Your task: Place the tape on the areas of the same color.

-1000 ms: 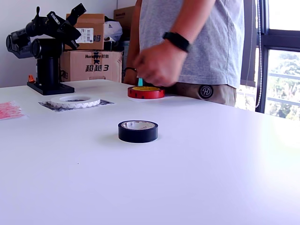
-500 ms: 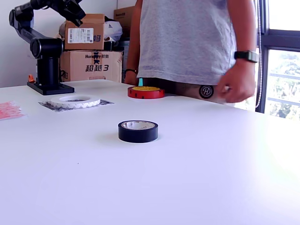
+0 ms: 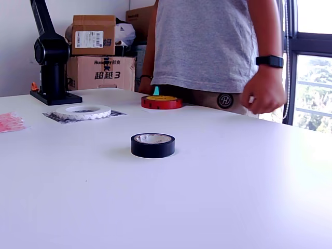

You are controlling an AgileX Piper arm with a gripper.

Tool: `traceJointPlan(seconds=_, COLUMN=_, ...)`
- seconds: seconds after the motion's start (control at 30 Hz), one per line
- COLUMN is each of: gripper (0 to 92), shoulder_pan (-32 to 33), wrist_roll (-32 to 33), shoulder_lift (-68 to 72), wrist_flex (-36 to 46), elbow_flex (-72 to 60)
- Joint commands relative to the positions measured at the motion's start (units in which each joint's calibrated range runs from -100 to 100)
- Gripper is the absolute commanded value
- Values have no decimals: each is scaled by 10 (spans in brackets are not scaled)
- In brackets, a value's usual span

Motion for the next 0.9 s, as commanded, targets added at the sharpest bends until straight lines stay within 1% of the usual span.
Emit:
traceJointPlan(seconds=0.0, gripper=1, shoulder_pan=0, wrist_roll=61, shoulder_lift=85, wrist_flex=140, elbow_flex=-174)
traceJointPlan(seconds=0.13, gripper=1, shoulder_pan=-9, wrist_roll=66, shoulder_lift=85, wrist_flex=140, elbow_flex=-169)
traceJointPlan(seconds=0.23, gripper=1, shoulder_pan=-17, wrist_roll=93, shoulder_lift=87, wrist_flex=134, elbow_flex=-169)
traceJointPlan(seconds=0.33, gripper=2, shoulder_pan=-22, wrist_roll=97, shoulder_lift=88, wrist_flex=137, elbow_flex=-165)
traceJointPlan(seconds=0.5, gripper=2, shoulder_pan=-26, wrist_roll=109, shoulder_lift=87, wrist_flex=137, elbow_flex=-124)
traceJointPlan(seconds=0.63, gripper=2, shoulder_pan=-36, wrist_roll=101, shoulder_lift=87, wrist_flex=132, elbow_flex=-66)
traceJointPlan(seconds=0.73, gripper=2, shoulder_pan=-44, wrist_roll=75, shoulder_lift=87, wrist_flex=125, elbow_flex=-24)
traceJointPlan(seconds=0.87, gripper=2, shoulder_pan=-49, wrist_roll=65, shoulder_lift=80, wrist_flex=65, elbow_flex=23)
